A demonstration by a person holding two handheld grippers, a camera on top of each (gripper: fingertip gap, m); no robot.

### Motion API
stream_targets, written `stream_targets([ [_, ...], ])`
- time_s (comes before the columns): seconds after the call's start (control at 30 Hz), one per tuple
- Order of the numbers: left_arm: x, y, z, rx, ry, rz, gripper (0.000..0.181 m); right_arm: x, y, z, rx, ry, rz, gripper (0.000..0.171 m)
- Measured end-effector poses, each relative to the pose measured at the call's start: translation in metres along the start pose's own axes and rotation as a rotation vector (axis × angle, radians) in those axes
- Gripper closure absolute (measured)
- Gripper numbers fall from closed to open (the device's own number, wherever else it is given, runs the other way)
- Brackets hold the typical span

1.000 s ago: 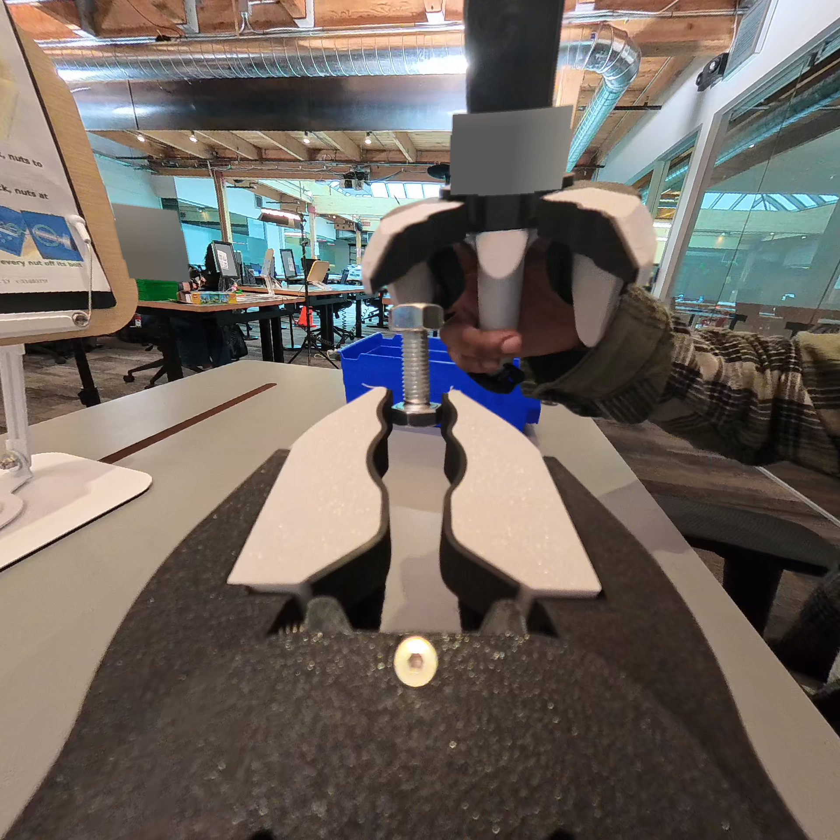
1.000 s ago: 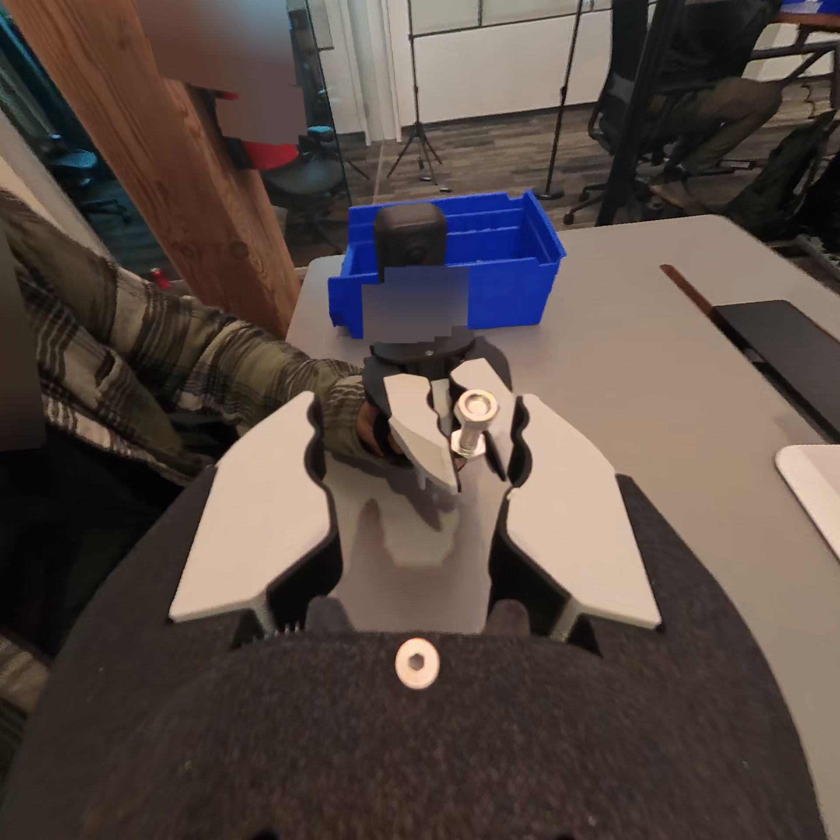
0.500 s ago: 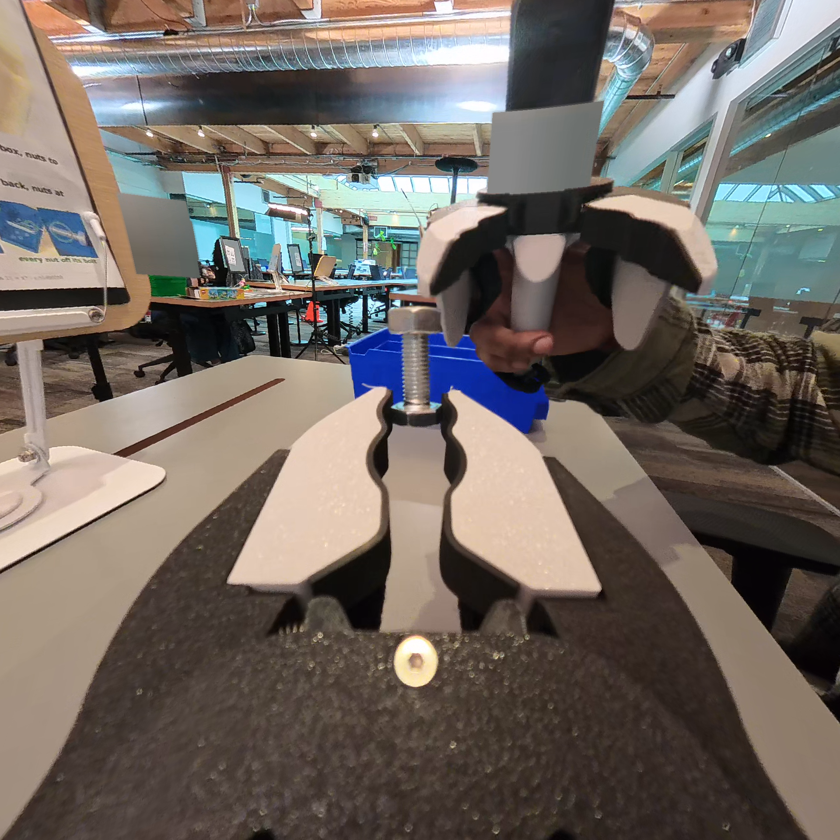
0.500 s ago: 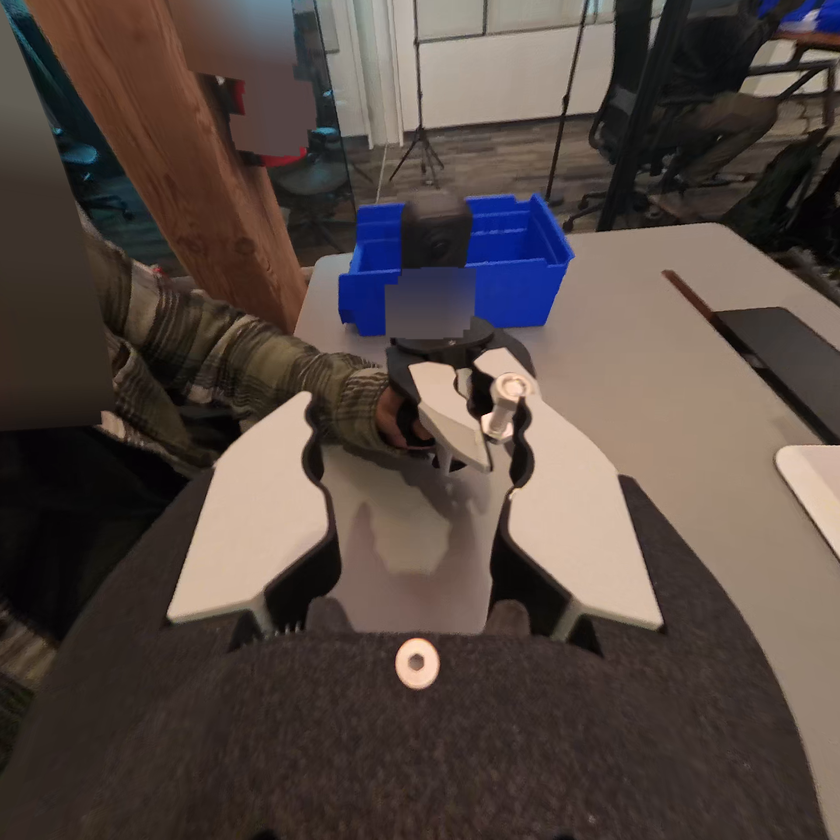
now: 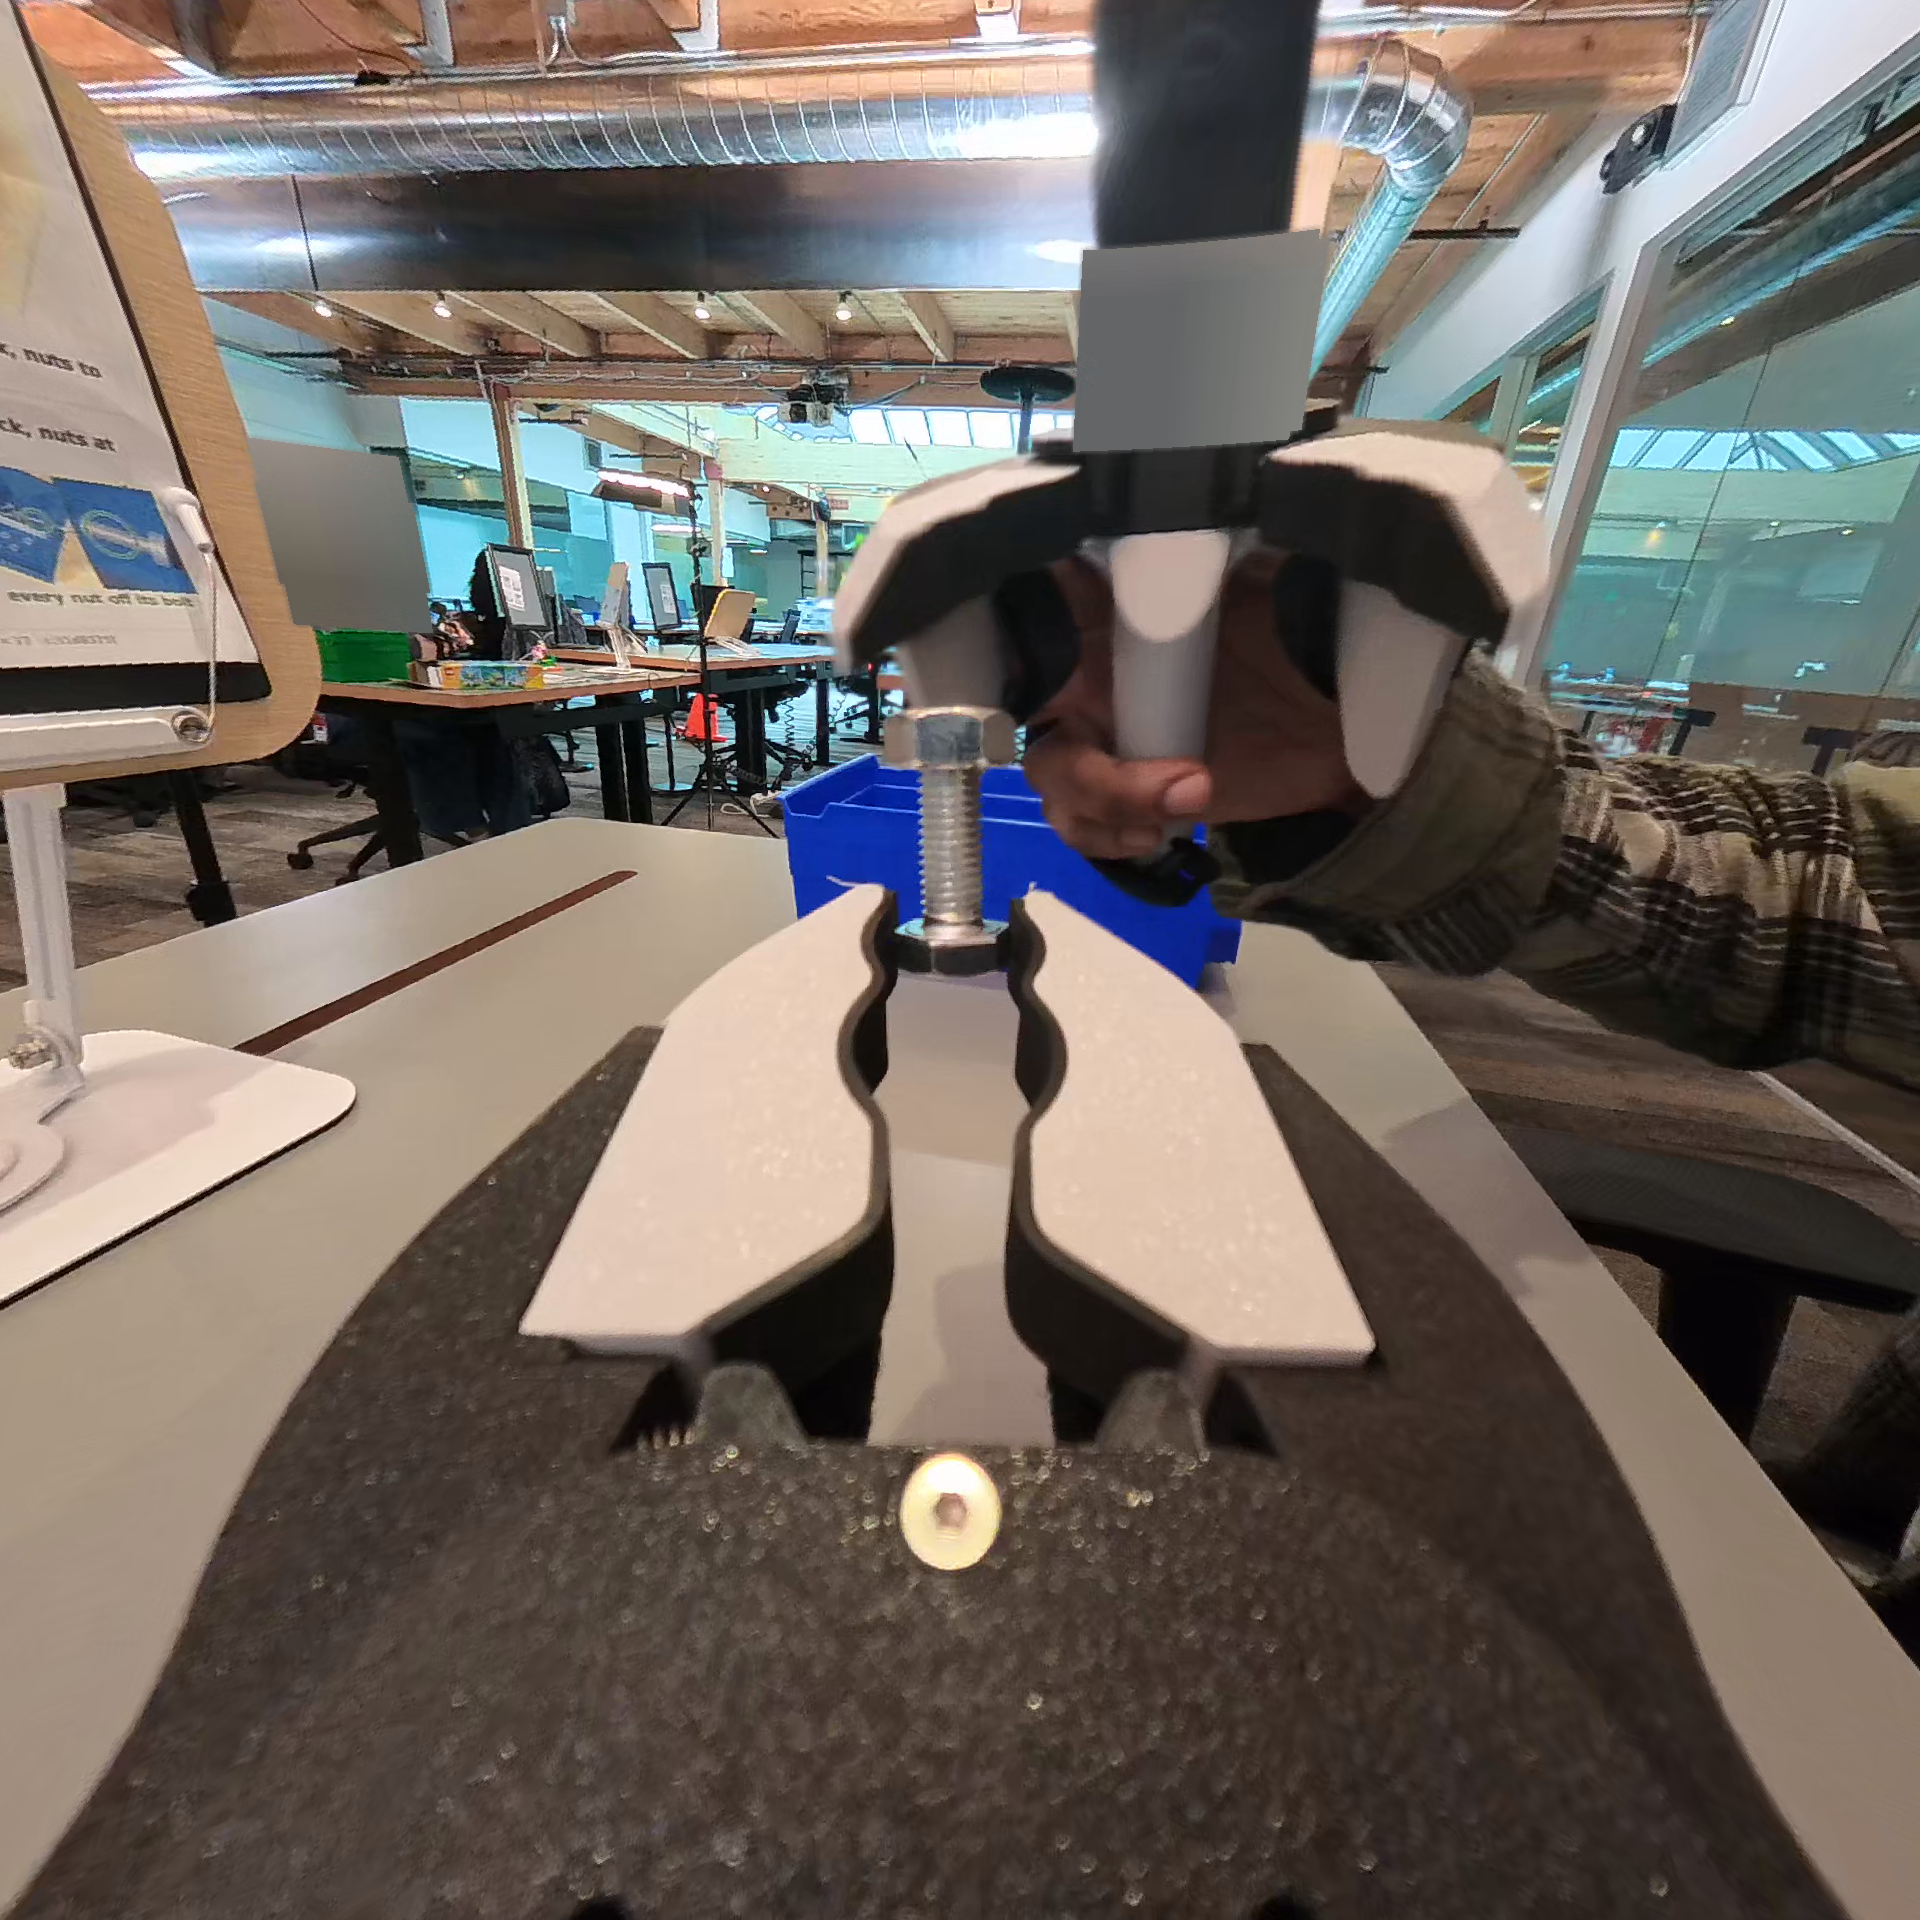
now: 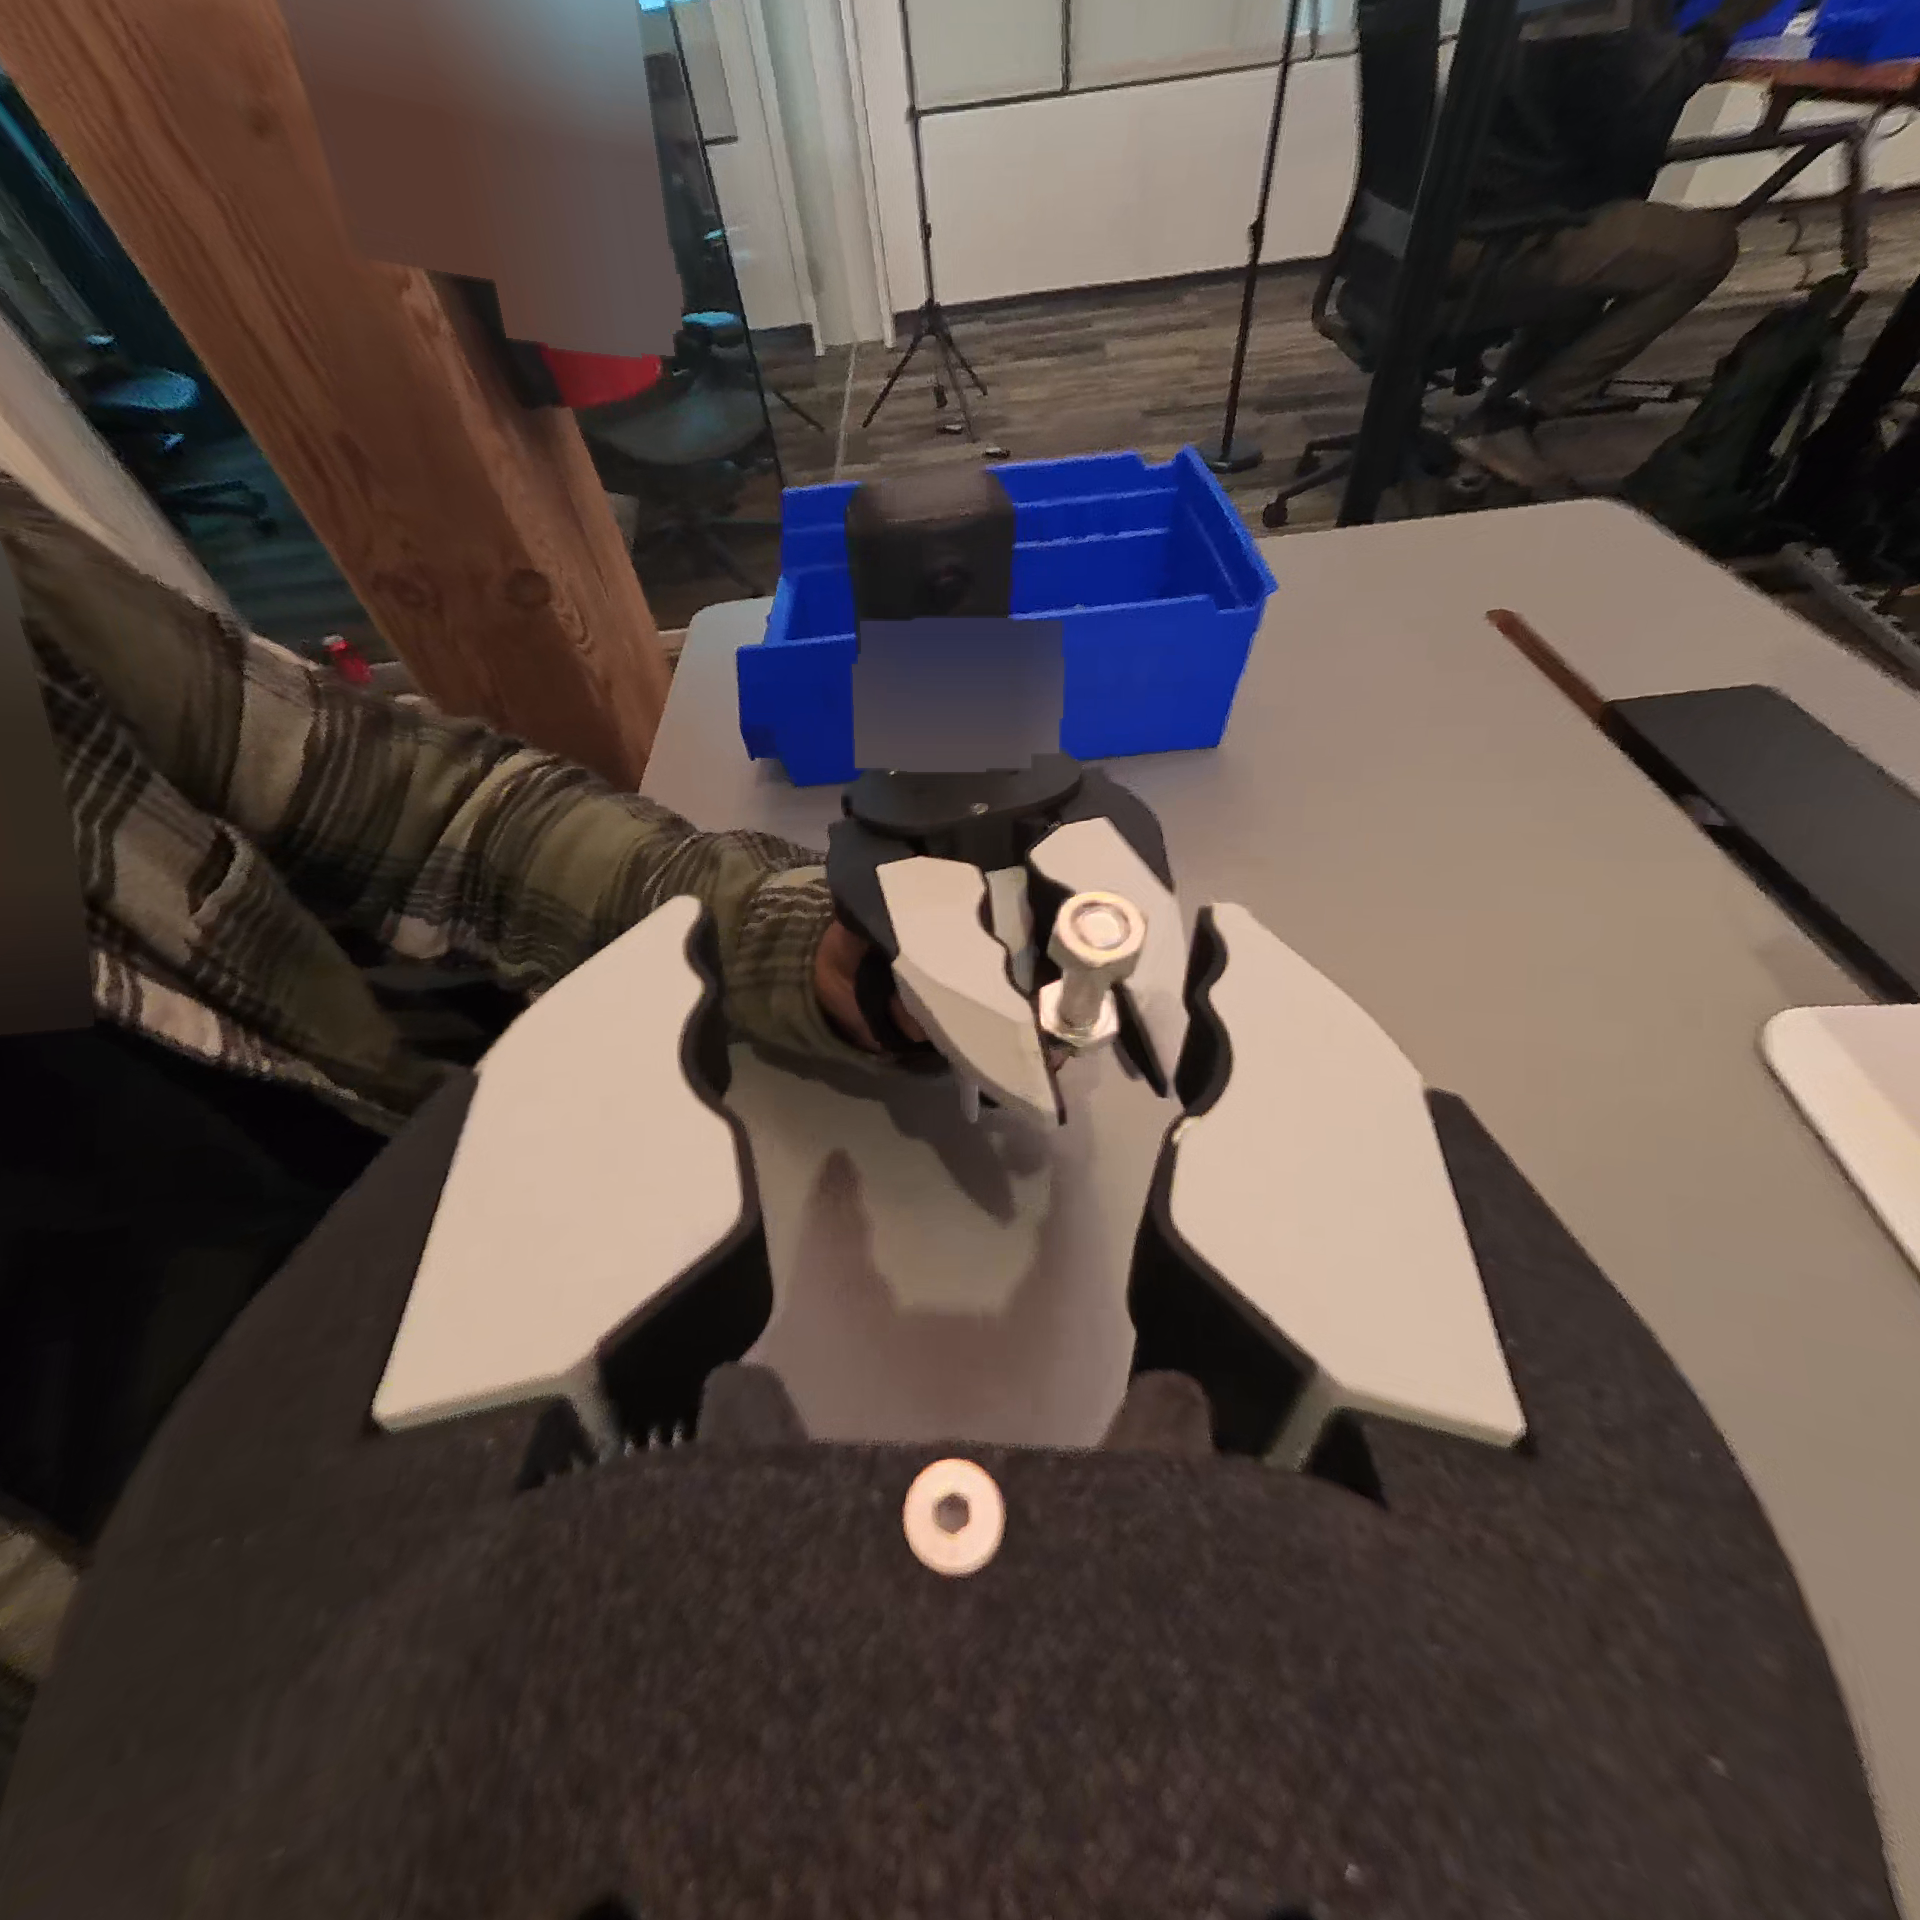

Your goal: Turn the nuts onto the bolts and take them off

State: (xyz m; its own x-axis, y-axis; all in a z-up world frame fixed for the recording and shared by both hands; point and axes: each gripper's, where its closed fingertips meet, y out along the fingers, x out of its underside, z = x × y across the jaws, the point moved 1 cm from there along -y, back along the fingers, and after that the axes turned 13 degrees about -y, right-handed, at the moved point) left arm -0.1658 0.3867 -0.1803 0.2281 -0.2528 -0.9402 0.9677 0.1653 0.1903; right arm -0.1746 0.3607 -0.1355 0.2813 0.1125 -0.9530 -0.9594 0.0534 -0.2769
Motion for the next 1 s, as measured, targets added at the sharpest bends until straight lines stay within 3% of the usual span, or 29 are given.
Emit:
stream_targets([
  [0.17, -0.002, -0.002, -0.002, -0.012, 0.004, 0.003, 0.162, 0.003, -0.012, -0.017, -0.028, -0.009, 0.019, 0.096],
  [0.33, 0.0, 0.0, 0.0, -0.001, -0.002, -0.002, 0.162, -0.001, -0.005, 0.004, -0.005, 0.051, 0.073, 0.089],
  [0.43, 0.0, 0.0, 0.0, -0.005, 0.003, -0.004, 0.162, 0.006, 0.002, -0.01, -0.062, 0.057, 0.037, 0.087],
  [0.5, -0.001, -0.001, -0.001, -0.009, 0.003, 0.003, 0.162, 0.005, -0.007, -0.017, -0.046, 0.021, 0.034, 0.096],
  [0.67, 0.0, 0.0, 0.0, 0.004, -0.007, 0.004, 0.162, -0.007, -0.007, 0.005, 0.013, 0.062, 0.112, 0.088],
  [0.8, -0.001, 0.0, 0.001, -0.001, 0.002, 0.003, 0.162, 0.002, -0.001, -0.013, -0.042, 0.05, 0.072, 0.086],
  [0.87, -0.002, -0.001, 0.0, -0.005, 0.003, 0.008, 0.162, -0.004, -0.013, -0.018, -0.02, 0.02, 0.109, 0.092],
  [1.0, -0.001, -0.001, 0.0, 0.004, -0.005, 0.008, 0.162, -0.008, -0.011, 0.002, 0.019, 0.05, 0.146, 0.088],
])
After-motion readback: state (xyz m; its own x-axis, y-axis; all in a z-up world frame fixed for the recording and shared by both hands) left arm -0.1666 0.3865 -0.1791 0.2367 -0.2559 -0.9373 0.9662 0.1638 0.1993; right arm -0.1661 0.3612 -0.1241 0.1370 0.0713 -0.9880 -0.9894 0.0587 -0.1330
